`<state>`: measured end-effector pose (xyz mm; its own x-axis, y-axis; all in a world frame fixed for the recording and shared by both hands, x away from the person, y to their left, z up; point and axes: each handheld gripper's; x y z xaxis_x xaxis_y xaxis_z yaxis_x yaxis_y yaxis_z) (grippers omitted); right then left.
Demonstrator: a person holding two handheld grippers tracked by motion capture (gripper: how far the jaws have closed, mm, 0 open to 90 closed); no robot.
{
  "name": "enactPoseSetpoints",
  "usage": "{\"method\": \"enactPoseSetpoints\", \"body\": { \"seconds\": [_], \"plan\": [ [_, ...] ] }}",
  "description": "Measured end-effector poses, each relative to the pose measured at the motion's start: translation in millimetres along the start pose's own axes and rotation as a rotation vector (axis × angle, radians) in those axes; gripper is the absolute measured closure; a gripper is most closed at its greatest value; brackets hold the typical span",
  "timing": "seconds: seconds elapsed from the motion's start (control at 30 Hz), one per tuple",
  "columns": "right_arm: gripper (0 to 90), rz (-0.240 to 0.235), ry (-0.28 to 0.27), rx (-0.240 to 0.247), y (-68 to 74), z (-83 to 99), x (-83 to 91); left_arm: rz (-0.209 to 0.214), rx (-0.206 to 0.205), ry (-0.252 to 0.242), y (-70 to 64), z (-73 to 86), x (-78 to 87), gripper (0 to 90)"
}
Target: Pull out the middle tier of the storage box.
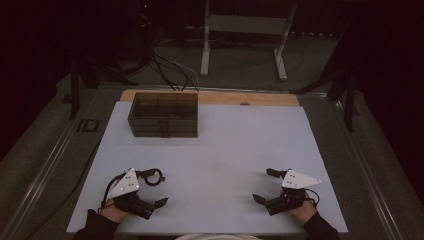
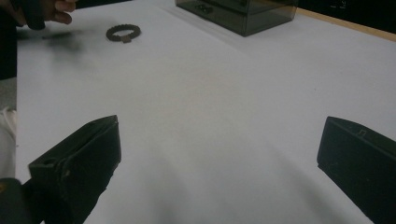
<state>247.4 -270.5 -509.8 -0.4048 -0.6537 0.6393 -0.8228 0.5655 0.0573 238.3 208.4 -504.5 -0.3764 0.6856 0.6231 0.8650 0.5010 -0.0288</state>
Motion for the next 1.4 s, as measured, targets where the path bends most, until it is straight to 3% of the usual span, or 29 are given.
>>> {"method": "enactPoseSetpoints", "body": {
  "seconds": [0.3, 0.43, 0.57, 0.7, 0.9, 1.13, 1.4],
  "plan": [
    [0.0, 0.004, -0.008, -0.001, 1.9, -0.1, 2.0, 0.043, -0.047, -0.021, -3.8, -14.9, 2.8, 0.8],
    [0.0, 0.006, -0.012, -0.009, 1.5, 0.4, 3.2, 0.018, -0.083, -0.011, -2.7, -23.6, 8.8, 0.8],
    [0.0, 0.004, -0.012, -0.011, 1.8, 0.6, 3.7, 0.019, -0.09, -0.026, 1.6, -33.0, 18.9, 0.8],
    [0.0, 0.004, -0.013, -0.008, 2.0, 0.5, 3.9, -0.022, -0.12, -0.011, 4.2, -41.2, 26.2, 0.8],
    [0.0, 0.0, -0.013, -0.005, 2.2, 0.4, 4.0, -0.051, -0.129, -0.006, 13.0, -49.1, 30.5, 0.8],
    [0.0, -0.002, -0.014, -0.004, 3.0, 0.4, 4.2, -0.051, -0.151, -0.035, 19.3, -60.2, 33.1, 0.8],
    [0.0, -0.007, -0.015, -0.007, 2.7, 0.3, 4.4, -0.071, -0.206, -0.039, 23.6, -74.7, 35.8, 0.8]
  ]
}}
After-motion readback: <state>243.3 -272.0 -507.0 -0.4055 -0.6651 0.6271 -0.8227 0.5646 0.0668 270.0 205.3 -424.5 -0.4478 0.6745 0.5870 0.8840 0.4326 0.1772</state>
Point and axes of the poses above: each handheld gripper's, and its own axes: x roughly backward along the jaws, z roughly out of its underside, y roughly to its left, and after that the axes turned 14 degrees about y, right-handed
